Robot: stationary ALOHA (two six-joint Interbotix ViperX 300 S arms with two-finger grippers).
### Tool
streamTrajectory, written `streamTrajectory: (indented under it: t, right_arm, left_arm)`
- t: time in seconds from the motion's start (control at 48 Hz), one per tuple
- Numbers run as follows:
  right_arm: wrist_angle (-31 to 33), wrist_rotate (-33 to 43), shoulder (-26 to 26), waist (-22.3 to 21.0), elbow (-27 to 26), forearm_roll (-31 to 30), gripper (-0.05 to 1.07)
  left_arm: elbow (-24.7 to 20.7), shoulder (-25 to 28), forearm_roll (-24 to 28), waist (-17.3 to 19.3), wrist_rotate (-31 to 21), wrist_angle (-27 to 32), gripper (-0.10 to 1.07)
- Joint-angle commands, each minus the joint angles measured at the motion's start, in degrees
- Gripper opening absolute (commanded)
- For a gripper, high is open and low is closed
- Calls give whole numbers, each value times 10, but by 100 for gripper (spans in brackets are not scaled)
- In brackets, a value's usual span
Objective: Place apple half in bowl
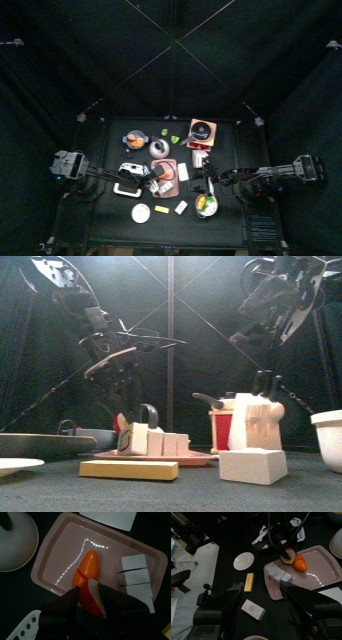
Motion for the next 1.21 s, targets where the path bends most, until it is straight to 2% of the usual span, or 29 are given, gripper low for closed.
streamTrajectory:
  t: [0.0, 0.167, 0.375, 0.542, 0.771, 0.875, 1.062, 1.188]
  right_arm:
    - [-3, 1, -4, -1, -6, 1, 91]
    - [-2, 0, -4, -2, -6, 1, 91]
    - [-3, 1, -4, -2, -6, 1, 91]
    - [-2, 0, -4, -2, -6, 1, 91]
    - [-2, 0, -4, -1, -4, 1, 91]
    - [-2, 1, -4, -2, -3, 1, 91]
    - [-2, 0, -7, -2, -1, 0, 91]
    - [-2, 0, -7, -2, 1, -3, 91]
  left_arm:
    - [-7, -17, 1, 0, -1, 0, 69]
    - [-7, -33, 4, 0, 0, 0, 69]
    - [7, -80, 17, 6, 1, 2, 69]
    - [34, -142, 34, 42, 1, 19, 69]
    - [76, -236, 91, 143, -10, 39, 69]
    - [100, -259, 112, 205, -9, 36, 69]
    - [120, -245, 129, 312, -10, -4, 69]
    - [122, -217, 127, 353, -10, -44, 70]
